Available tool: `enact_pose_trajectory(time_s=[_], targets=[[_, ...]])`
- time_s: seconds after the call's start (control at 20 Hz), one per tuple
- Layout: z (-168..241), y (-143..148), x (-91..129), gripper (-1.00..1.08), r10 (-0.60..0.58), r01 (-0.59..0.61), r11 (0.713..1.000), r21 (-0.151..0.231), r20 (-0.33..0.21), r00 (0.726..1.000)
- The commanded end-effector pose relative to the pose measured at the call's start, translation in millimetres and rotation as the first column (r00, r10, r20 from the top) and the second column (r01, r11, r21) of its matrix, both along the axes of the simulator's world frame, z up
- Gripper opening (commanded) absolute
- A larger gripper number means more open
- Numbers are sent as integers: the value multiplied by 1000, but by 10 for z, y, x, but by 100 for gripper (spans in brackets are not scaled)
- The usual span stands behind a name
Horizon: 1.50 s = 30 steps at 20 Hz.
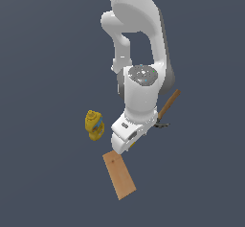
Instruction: Pick up a designated object from a clutter of objects.
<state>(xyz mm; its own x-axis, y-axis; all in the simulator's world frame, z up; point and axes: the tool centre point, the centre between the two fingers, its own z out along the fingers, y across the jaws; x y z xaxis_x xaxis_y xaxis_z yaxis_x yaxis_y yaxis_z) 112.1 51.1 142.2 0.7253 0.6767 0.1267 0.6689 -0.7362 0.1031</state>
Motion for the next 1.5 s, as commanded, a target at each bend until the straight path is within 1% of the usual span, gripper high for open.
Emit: enact_pose_trajectory(time_s=[0.0, 0.25, 0.45, 0.65, 0.9, 0.95, 1.4, 1.45], targets=[[-216, -28, -78, 100, -4, 4, 1000, -2, -29, 1000], [-764, -100, -300, 100, -14, 13, 1000, -6, -103, 995], [-1063, -140, -441, 100, -20, 19, 1000, -9, -144, 989], [-1207, -160, -512, 100, -22, 21, 1000, -10, -164, 986], [-1201, -159, -504, 100, -23, 21, 1000, -10, -163, 986], [-1201, -159, -504, -100, -23, 21, 1000, -10, -163, 986], [-1201, -159, -504, -100, -23, 21, 1000, -10, -163, 986], [-1071, -145, -429, -100, -22, 21, 1000, -9, -140, 990]])
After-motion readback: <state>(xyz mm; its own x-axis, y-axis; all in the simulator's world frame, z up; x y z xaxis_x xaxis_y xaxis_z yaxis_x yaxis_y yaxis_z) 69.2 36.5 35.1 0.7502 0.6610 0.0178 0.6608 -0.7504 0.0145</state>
